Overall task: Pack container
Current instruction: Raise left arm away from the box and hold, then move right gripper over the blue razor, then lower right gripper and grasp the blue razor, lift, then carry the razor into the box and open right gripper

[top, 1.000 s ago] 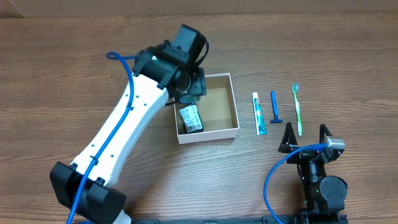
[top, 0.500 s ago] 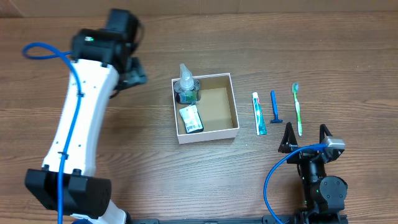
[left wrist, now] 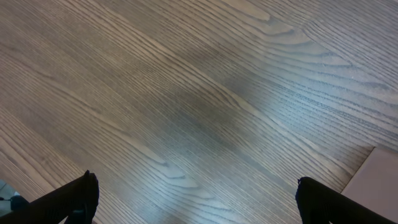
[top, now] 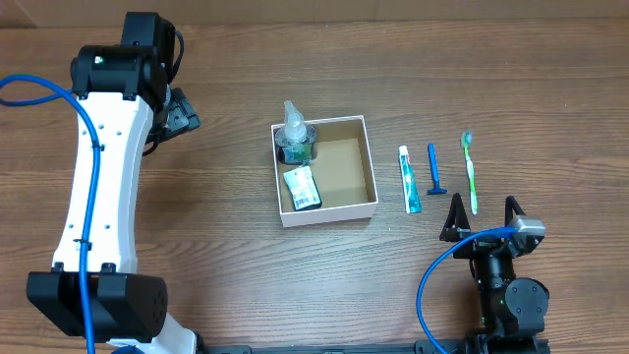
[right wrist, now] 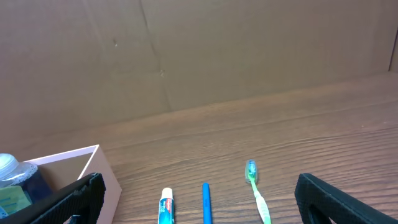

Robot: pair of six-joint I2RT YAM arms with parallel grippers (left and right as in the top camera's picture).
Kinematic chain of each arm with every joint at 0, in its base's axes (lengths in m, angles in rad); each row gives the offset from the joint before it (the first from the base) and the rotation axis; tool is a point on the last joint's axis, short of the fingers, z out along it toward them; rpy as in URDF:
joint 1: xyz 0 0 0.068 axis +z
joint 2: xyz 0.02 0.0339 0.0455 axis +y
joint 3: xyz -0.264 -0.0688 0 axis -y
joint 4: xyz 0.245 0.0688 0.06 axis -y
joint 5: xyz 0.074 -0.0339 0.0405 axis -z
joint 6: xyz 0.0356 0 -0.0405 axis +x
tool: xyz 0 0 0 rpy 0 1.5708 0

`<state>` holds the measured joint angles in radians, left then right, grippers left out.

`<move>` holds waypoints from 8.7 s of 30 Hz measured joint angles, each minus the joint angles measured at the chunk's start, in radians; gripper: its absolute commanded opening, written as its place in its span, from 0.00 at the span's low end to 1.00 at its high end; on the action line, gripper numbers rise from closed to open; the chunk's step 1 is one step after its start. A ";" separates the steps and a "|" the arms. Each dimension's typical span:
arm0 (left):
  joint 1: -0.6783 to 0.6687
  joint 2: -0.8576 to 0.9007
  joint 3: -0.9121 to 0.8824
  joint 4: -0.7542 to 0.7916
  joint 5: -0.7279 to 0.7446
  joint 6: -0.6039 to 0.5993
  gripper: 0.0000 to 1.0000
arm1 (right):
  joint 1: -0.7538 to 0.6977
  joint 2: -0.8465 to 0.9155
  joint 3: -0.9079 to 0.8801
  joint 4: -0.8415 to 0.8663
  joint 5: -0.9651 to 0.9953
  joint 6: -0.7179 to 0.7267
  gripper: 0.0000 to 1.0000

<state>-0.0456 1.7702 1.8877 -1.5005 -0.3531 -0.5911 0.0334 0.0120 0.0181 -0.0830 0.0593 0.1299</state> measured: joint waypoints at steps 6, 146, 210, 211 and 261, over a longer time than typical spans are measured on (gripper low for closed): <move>0.000 0.000 0.000 0.000 0.000 0.000 1.00 | 0.000 0.000 0.000 0.000 0.000 0.000 1.00; 0.000 0.000 0.002 0.000 -0.003 0.000 1.00 | 0.040 1.799 1.059 -0.511 -0.038 -0.074 0.49; 0.000 0.000 0.002 0.000 -0.003 0.000 1.00 | 0.056 1.803 1.288 -0.810 0.006 -0.036 0.10; 0.000 0.000 0.002 0.000 -0.003 0.000 1.00 | 0.065 1.789 1.312 -0.838 0.008 -0.035 0.10; 0.000 0.000 0.002 0.000 -0.003 0.000 1.00 | 0.586 1.706 1.444 -0.978 0.071 0.262 0.73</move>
<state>-0.0456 1.7702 1.8896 -1.5009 -0.3565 -0.5911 0.6189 1.7180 1.4624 -1.0615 0.1299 0.3916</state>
